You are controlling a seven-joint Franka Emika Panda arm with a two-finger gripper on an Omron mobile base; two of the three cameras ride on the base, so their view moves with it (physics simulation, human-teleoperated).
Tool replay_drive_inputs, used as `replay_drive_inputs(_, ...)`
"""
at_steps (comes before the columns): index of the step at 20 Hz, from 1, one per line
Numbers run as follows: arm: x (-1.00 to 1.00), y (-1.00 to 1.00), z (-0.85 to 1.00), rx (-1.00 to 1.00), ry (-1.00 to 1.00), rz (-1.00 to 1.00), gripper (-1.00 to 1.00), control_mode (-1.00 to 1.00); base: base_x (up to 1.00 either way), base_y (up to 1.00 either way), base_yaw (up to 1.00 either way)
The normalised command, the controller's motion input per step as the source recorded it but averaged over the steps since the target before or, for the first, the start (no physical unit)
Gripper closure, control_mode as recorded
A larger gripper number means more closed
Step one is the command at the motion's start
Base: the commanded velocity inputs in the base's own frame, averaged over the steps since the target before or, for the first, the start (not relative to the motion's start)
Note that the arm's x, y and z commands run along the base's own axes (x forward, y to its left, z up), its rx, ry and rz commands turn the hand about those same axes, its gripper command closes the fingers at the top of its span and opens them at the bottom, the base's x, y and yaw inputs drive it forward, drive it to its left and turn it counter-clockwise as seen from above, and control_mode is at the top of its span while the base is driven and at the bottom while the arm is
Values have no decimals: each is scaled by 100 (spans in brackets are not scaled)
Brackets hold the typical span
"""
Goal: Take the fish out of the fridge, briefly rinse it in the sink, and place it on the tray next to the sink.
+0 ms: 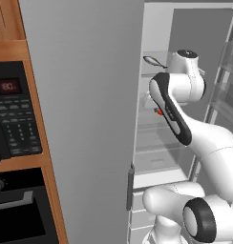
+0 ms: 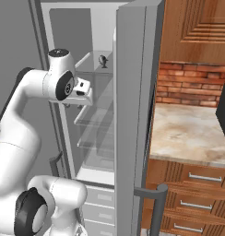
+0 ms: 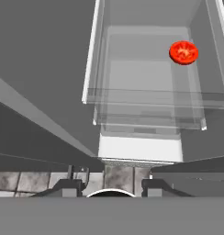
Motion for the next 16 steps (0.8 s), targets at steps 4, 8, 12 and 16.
replay_drive_inputs(4,-3,0,1,0,-11,-1,-100,-100,0,0,0)
replay_drive_inputs(8,-30,-6,29,-1,-46,0,-100,-100,0,0,0)
replay_drive_inputs(12,-15,-17,50,-1,-45,0,-100,-100,0,0,0)
replay_drive_inputs(16,0,-36,54,0,-42,0,-100,-100,0,0,0)
